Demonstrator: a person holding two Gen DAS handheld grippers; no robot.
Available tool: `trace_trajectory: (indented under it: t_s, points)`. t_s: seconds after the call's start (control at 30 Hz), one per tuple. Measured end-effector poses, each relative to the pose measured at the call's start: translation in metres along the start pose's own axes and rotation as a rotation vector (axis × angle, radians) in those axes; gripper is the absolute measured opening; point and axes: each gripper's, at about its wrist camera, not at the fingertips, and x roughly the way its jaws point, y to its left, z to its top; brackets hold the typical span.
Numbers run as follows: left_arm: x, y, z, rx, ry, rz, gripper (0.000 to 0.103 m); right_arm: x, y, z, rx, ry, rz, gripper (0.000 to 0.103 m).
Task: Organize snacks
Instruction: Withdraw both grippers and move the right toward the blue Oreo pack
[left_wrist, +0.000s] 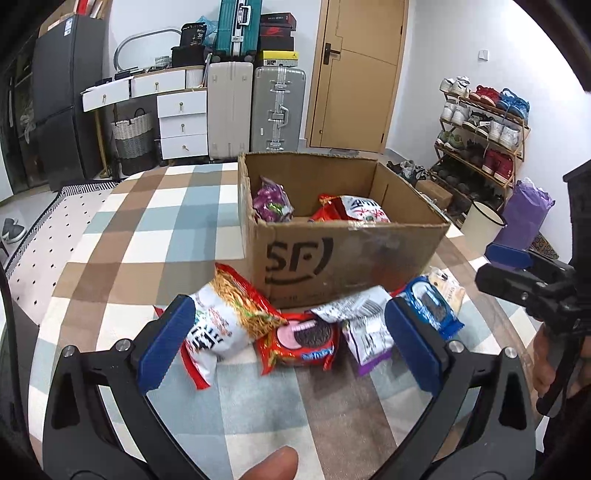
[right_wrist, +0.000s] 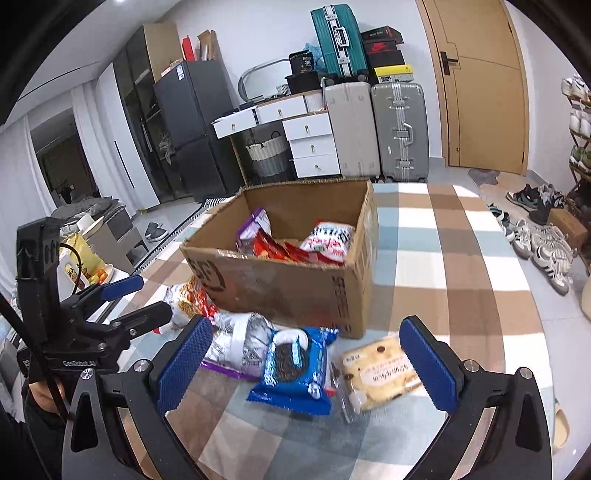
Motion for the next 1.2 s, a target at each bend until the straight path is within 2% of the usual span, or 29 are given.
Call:
trace_trajectory:
  t_s: [0.33, 1.07, 1.17, 1.2]
  points:
    - [0.01, -0.005, -0.019, 0.009, 0.047, -0.004, 0.102, 0.025, -0.006, -0.023, 0.028, 0.105, -0.015, 0.103]
    - [0.039, -0.01, -0.033, 0.008, 0.099, -0.031, 0.102, 0.059, 0.004, -0.035, -0.011, 0.164, -0.017, 0.102]
    - [0.041, -0.012, -0.034, 0.019, 0.101, -0.024, 0.102, 0.064, 0.006, -0.035, -0.017, 0.17, -0.008, 0.096]
    - [0.043, -0.012, -0.034, 0.022, 0.105, -0.023, 0.102, 0.066, 0.008, -0.035, -0.024, 0.174, -0.006, 0.091]
